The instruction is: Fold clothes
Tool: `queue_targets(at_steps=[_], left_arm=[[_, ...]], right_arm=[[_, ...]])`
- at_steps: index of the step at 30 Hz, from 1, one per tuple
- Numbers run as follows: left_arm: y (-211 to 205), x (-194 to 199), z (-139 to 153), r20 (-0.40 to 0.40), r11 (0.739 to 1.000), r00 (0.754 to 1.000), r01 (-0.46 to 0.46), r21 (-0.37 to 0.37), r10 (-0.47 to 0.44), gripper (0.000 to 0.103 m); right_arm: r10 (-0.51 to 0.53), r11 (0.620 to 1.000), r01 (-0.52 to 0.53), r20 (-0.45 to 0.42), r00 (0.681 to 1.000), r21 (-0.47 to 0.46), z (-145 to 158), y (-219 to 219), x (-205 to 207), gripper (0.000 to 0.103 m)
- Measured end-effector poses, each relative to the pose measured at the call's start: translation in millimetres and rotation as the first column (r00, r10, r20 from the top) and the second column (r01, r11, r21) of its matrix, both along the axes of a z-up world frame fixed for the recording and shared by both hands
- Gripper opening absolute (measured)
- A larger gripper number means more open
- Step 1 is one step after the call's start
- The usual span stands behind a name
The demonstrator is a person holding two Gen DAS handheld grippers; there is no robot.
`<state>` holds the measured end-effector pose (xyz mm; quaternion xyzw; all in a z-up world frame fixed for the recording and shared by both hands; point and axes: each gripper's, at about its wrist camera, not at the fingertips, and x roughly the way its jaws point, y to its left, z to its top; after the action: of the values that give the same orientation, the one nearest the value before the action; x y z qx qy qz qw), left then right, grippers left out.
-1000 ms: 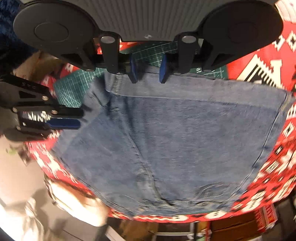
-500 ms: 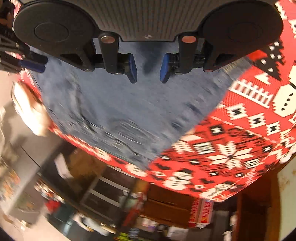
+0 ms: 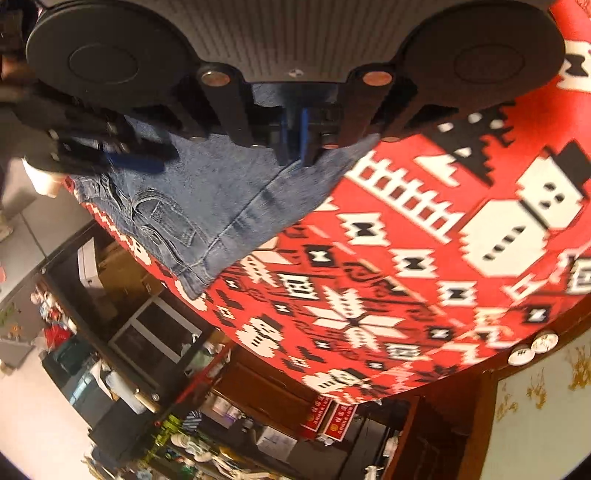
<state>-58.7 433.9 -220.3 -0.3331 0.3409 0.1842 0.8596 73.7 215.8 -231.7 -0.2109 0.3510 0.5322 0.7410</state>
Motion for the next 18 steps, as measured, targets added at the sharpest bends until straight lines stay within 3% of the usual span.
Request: queue_targets(at_steps=[4,16,18], left_arm=[[9.9,-11.9,-4.6,0.041,0.997,0.999,-0.025,-0.079,0.029,0.003],[9.6,-24.8,-5.8,0.078,0.994,0.994,-0.072,-0.085,0.078,0.003],[10.9,-28.0,-5.5,0.078,0.993,0.993,-0.086,-0.086,0.092,0.003]], right_arm=[[0.017,1.000,-0.016,0.032,0.999,-0.010,-1.4,32.6,6.0,0.023],[0.017,1.000,-0.016,0.025,1.000,-0.007,-4.8,94.8,35.4,0.021],[0.014,1.000,-0.014,0.013,1.000,0.002,-0.4,97.7,37.9,0.013]])
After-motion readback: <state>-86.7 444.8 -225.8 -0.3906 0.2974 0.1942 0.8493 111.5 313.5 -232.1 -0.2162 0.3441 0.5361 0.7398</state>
